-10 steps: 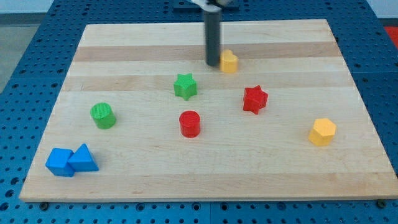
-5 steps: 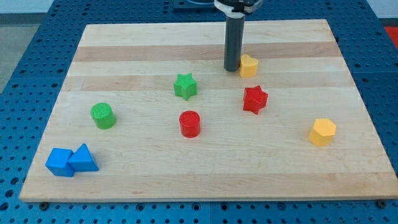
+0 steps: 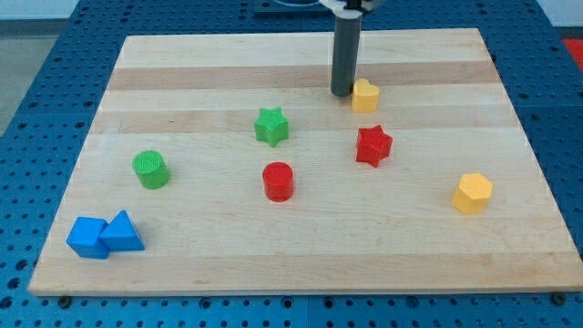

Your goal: Place the yellow heart at the top center

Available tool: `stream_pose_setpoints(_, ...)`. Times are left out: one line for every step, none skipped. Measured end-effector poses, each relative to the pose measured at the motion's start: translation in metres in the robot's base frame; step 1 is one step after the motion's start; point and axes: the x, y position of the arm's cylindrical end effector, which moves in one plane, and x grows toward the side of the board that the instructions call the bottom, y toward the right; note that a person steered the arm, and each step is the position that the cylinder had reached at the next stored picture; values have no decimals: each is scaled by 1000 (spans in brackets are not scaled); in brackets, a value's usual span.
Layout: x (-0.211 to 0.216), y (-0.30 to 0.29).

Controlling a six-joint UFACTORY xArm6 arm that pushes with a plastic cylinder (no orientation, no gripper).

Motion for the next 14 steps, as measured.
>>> stream_pose_setpoints(-10,16)
stream_pose_setpoints(19,27)
stream_pose_setpoints(43,45)
stream_pose_setpoints(48,93)
stream_pose_setpoints(86,103)
stream_pose_setpoints(92,59)
stream_pose_setpoints(39,24)
stream_pose_setpoints(31,8)
stream_pose_setpoints(62,83)
stream_pose_setpoints(64,23)
stream_pose_setpoints(31,-15)
stream_pose_setpoints(1,-24)
stream_pose_setpoints(57,11)
stream_pose_setpoints(71,-33)
